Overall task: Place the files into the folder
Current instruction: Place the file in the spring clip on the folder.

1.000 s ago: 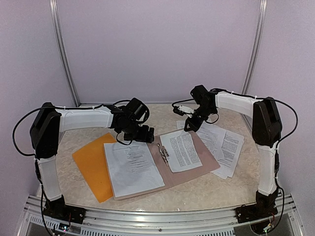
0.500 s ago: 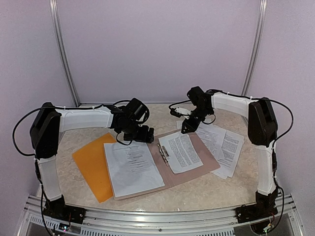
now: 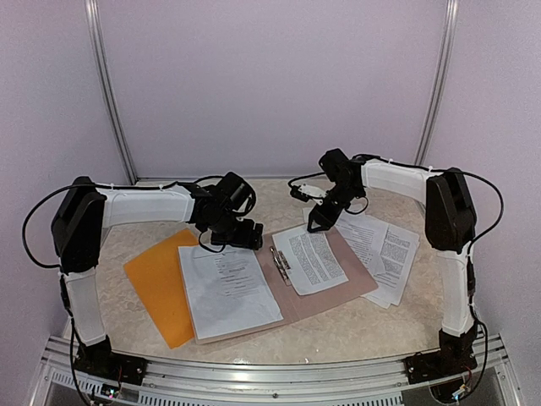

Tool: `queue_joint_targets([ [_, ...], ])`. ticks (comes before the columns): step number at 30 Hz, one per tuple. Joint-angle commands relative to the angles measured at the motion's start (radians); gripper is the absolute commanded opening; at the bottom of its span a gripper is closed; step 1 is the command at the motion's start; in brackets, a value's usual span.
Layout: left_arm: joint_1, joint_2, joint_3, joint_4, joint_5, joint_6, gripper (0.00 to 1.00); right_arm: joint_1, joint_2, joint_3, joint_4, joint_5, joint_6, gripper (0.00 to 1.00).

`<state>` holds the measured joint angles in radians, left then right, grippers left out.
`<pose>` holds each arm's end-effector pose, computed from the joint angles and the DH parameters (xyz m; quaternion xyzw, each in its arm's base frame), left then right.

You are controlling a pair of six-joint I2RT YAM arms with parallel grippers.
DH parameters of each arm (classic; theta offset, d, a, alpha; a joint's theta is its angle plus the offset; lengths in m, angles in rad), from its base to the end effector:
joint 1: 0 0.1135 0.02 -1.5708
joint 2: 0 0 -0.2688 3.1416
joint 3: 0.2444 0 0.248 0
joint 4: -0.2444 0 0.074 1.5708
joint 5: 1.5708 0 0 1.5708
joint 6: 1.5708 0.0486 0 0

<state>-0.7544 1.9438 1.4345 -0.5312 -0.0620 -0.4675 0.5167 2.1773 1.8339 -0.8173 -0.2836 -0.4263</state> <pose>0.3076 -0.2849 0.1932 0.1299 0.9558 -0.1258 0.2317 0.4003 0.2431 0.1992 -0.4659 0.8504 0.1473 0.1951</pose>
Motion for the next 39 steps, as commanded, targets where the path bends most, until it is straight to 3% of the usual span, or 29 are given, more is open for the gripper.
queue_joint_targets([
  [1, -0.002, -0.032, -0.004, 0.018, 0.012, 0.003, 0.91, 0.015, 0.017, -0.013, 0.012, -0.002, 0.008, 0.44],
  [8, -0.002, -0.015, 0.035, 0.128, 0.183, 0.039, 0.91, 0.016, 0.018, -0.037, 0.025, -0.006, 0.009, 0.44],
  [20, -0.028, 0.143, 0.079, 0.441, 0.684, -0.059, 0.91, 0.016, 0.033, -0.035, 0.035, -0.011, 0.008, 0.44],
  [30, -0.052, 0.26, 0.164, 0.424, 0.724, -0.061, 0.9, 0.016, 0.037, -0.031, 0.038, -0.007, 0.008, 0.44],
  [39, -0.072, 0.331, 0.253, 0.292, 0.685, -0.049, 0.9, 0.016, 0.045, -0.015, 0.029, -0.001, 0.009, 0.44],
])
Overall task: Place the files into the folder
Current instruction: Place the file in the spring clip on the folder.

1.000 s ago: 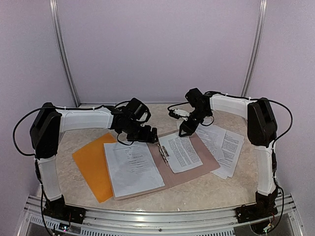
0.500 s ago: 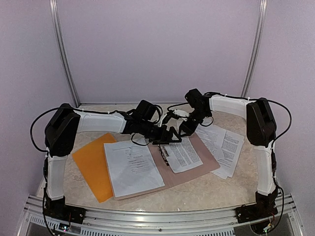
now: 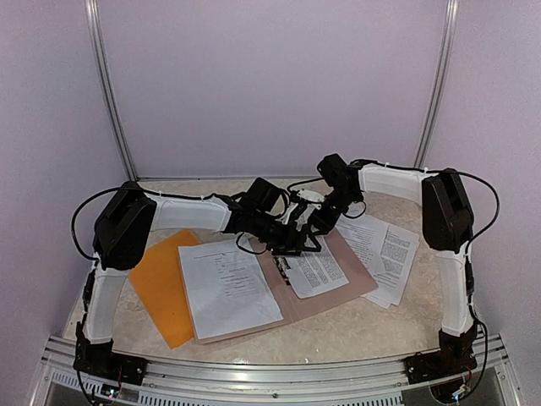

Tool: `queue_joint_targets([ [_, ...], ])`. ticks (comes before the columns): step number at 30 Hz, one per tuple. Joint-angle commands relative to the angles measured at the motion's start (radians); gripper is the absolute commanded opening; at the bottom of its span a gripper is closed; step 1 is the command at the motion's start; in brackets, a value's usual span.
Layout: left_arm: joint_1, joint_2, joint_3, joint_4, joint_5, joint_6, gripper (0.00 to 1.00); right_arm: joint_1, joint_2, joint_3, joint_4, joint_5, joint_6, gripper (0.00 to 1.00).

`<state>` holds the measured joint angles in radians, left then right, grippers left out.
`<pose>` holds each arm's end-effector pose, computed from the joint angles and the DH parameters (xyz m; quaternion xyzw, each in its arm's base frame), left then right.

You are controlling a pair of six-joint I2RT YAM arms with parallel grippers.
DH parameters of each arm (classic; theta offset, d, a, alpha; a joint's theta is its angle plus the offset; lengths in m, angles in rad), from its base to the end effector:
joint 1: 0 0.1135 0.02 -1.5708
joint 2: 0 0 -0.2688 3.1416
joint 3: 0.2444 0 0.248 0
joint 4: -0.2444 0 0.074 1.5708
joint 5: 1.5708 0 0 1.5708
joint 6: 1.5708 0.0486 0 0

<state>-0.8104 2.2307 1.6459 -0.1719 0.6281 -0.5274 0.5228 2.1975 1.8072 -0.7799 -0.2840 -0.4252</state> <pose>0.3246 -0.3827 0.1653 0.2443 0.8474 -0.4560 0.1195 0.4005 0.2465 0.1841 -0.4679 0.8503 0.1481 0.1900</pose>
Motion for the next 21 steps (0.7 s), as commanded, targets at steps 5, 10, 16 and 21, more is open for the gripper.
queue_joint_targets([
  [5, -0.053, 0.05, 0.074, -0.126, -0.062, 0.071, 0.9, 0.009, 0.027, 0.015, -0.013, 0.001, 0.009, 0.44],
  [10, -0.107, 0.077, 0.163, -0.25, -0.179, 0.161, 0.9, 0.01, 0.029, 0.015, -0.016, 0.003, 0.012, 0.44],
  [16, -0.139, 0.146, 0.264, -0.359, -0.247, 0.213, 0.9, 0.01, 0.028, 0.014, -0.015, 0.004, 0.013, 0.44],
  [21, -0.139, 0.163, 0.27, -0.364, -0.248, 0.222, 0.9, 0.009, 0.028, 0.015, 0.0, 0.001, 0.02, 0.44],
])
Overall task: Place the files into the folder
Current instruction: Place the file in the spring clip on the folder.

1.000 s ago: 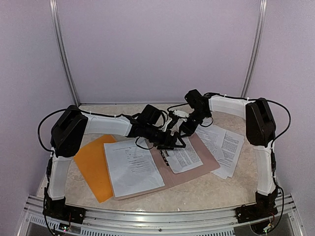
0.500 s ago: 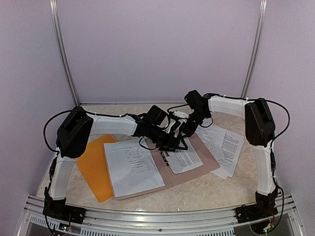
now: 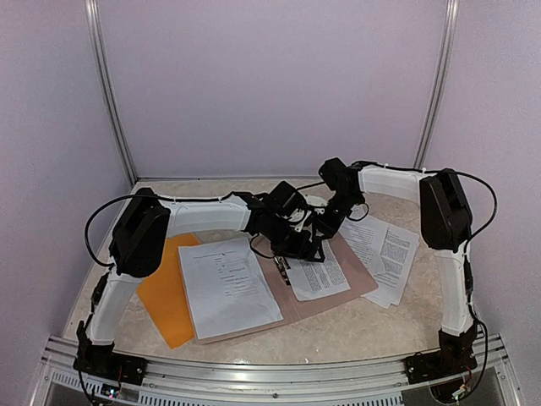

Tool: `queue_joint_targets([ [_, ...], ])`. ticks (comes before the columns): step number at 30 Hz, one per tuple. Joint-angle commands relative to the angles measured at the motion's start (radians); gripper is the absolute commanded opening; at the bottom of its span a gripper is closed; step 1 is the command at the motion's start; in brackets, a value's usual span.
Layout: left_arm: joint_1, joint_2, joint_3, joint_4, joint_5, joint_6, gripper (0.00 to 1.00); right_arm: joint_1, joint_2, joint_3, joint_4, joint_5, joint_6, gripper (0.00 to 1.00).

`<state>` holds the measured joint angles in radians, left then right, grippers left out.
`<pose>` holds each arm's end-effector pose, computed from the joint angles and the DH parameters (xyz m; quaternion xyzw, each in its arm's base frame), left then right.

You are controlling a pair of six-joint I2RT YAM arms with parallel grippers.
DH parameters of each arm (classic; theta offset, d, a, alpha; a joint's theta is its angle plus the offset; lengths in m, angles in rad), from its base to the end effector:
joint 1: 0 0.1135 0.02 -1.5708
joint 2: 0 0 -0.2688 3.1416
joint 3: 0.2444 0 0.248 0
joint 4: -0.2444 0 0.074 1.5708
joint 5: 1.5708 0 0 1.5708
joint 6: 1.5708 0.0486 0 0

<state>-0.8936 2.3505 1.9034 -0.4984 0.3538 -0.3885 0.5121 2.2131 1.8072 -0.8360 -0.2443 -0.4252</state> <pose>0.3139 -0.4173 0.1578 0.2865 0.8934 -0.3153 0.1425 0.3995 0.2381 0.1742 -0.4601 0.8646 0.1271 0.1571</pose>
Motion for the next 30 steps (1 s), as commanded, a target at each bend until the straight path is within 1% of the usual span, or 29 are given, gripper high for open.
queue_joint_targets([
  [1, -0.056, 0.04, 0.007, -0.032, 0.027, 0.085, 0.9, 0.02, 0.013, 0.015, 0.062, -0.04, 0.025, 0.44],
  [7, -0.067, 0.006, -0.036, 0.009, 0.023, 0.113, 0.9, 0.02, 0.02, 0.03, 0.09, -0.075, 0.048, 0.44],
  [19, -0.068, -0.066, -0.147, 0.109, 0.001, 0.149, 0.9, 0.008, 0.066, 0.113, 0.129, -0.132, 0.107, 0.44],
  [30, -0.068, -0.12, -0.188, 0.156, -0.015, 0.181, 0.91, -0.033, 0.083, 0.127, 0.14, -0.109, 0.156, 0.43],
])
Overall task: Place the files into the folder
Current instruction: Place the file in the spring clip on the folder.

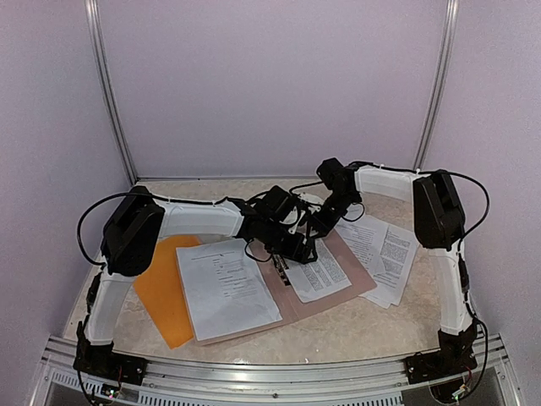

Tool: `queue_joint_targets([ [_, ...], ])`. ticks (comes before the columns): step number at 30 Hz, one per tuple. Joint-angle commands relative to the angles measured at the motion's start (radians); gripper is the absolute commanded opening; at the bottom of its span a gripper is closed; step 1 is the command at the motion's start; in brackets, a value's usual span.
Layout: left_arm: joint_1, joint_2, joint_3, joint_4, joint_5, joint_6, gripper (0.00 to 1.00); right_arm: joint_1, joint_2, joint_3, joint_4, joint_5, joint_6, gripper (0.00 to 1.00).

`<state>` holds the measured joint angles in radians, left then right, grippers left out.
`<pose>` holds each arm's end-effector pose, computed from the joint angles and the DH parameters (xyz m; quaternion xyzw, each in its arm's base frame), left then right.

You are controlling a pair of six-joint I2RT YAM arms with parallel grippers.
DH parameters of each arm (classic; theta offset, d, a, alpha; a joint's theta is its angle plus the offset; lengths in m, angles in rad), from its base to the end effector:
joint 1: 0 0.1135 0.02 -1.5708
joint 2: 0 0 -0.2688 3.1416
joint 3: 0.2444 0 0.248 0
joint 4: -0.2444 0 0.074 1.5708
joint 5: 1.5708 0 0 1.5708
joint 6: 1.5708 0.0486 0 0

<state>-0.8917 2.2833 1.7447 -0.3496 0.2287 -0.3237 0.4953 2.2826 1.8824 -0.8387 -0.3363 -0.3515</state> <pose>0.3115 -0.4035 0.1508 0.2990 0.8880 -0.2781 0.2116 0.4144 0.2421 0.1652 -0.4247 0.8751 0.1763 0.1506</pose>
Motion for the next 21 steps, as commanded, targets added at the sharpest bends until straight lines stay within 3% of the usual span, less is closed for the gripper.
queue_joint_targets([
  [1, -0.07, -0.06, -0.034, 0.014, 0.116, 0.119, 0.91, -0.018, 0.015, 0.052, 0.146, -0.021, 0.084, 0.43],
  [9, -0.07, -0.087, -0.036, 0.029, 0.143, 0.147, 0.91, -0.02, 0.021, 0.056, 0.149, -0.055, 0.089, 0.43],
  [21, -0.055, -0.065, -0.031, 0.026, 0.047, 0.142, 0.91, -0.018, -0.015, -0.007, 0.155, -0.094, 0.101, 0.43],
])
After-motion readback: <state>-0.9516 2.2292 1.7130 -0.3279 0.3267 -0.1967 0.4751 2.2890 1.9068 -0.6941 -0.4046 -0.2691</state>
